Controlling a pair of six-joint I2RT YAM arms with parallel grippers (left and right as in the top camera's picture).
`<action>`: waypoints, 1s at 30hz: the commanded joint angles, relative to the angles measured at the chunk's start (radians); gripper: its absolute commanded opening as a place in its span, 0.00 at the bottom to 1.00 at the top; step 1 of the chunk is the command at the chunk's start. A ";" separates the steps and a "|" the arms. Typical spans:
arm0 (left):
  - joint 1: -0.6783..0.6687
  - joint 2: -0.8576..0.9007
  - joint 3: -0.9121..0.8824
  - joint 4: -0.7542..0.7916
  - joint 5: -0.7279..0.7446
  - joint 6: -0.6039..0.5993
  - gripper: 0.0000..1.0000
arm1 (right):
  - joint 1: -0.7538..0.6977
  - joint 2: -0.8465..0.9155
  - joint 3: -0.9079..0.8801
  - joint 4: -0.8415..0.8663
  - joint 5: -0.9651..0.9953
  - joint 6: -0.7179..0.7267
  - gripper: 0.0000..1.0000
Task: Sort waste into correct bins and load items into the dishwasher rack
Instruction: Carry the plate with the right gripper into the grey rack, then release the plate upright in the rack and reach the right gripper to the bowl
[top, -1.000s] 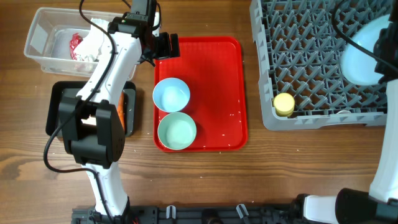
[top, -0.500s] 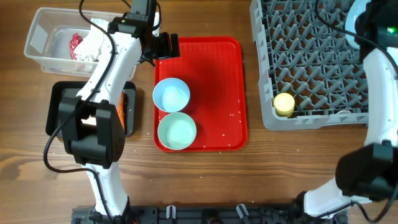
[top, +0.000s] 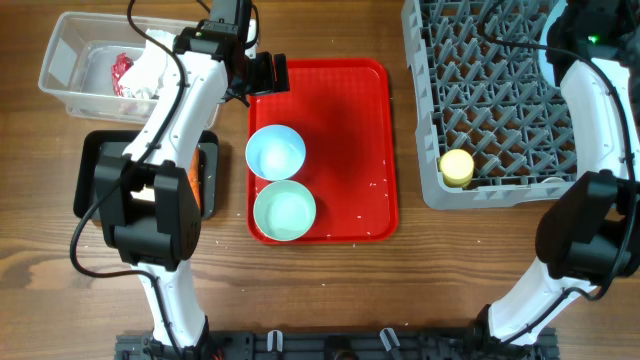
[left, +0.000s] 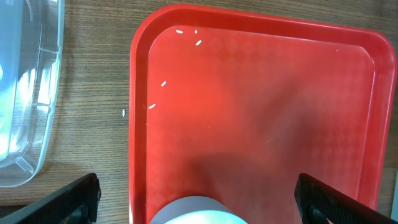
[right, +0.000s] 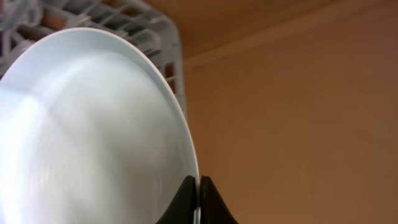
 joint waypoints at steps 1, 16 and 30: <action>0.002 -0.023 0.010 0.002 -0.010 -0.009 1.00 | -0.002 0.006 0.001 -0.039 -0.098 0.044 0.36; 0.002 -0.023 0.010 0.002 -0.010 -0.009 1.00 | 0.047 -0.190 0.005 -0.098 -0.224 0.507 1.00; 0.007 -0.023 0.010 0.024 -0.021 -0.034 1.00 | 0.337 -0.415 -0.032 -0.488 -1.070 0.943 1.00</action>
